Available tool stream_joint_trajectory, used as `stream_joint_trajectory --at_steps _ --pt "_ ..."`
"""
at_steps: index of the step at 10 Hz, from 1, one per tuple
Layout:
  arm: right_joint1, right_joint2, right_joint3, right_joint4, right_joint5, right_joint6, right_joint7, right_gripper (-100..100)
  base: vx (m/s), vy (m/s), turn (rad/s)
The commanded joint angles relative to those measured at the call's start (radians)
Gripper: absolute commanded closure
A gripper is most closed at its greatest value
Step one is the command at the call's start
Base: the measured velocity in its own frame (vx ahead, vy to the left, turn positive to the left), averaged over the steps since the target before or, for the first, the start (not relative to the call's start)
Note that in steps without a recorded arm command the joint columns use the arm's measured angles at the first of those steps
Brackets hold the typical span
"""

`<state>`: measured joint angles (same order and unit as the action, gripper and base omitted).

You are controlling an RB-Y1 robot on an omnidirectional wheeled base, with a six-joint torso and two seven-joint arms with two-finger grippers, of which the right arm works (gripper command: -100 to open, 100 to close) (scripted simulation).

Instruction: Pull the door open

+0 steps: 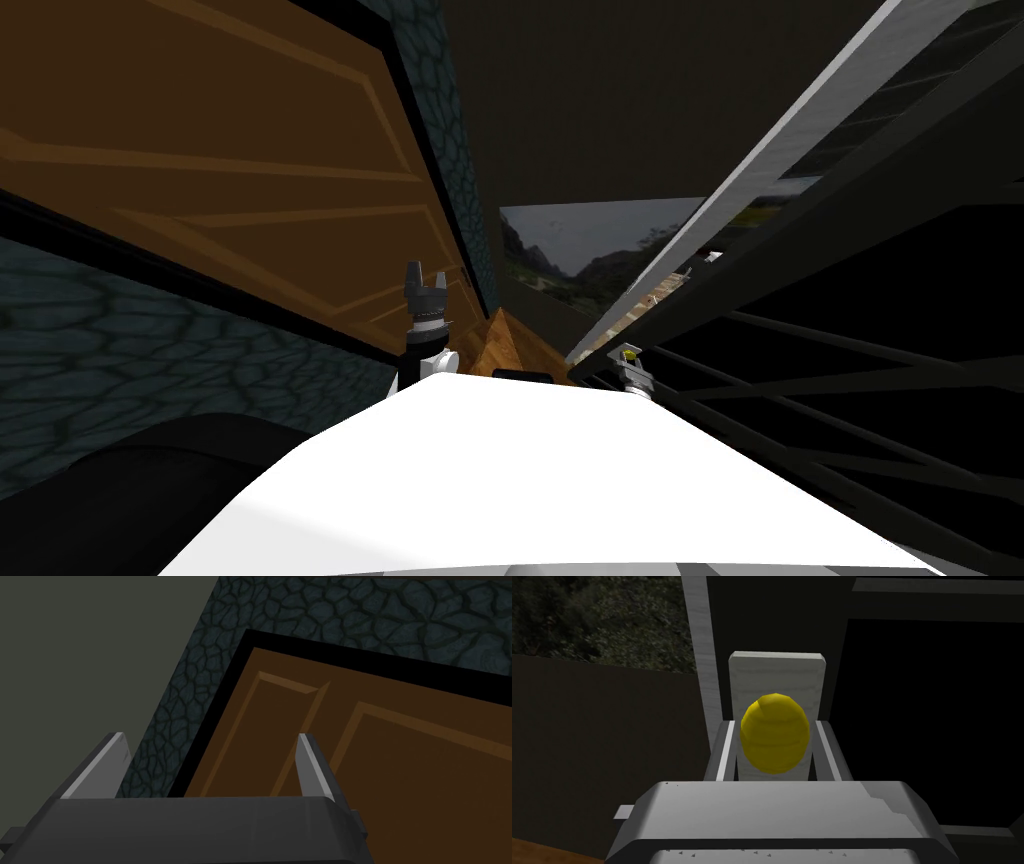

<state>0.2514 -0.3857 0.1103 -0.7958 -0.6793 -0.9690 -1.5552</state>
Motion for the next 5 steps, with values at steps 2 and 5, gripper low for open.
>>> stream_joint_trajectory --at_steps 2,5 --pt "0.012 -0.008 0.025 -0.008 0.015 -0.009 -0.015 100 -0.120 0.026 0.036" --pt "0.033 -0.028 0.067 -0.026 0.041 -0.029 -0.042 100 -0.245 0.006 0.062"
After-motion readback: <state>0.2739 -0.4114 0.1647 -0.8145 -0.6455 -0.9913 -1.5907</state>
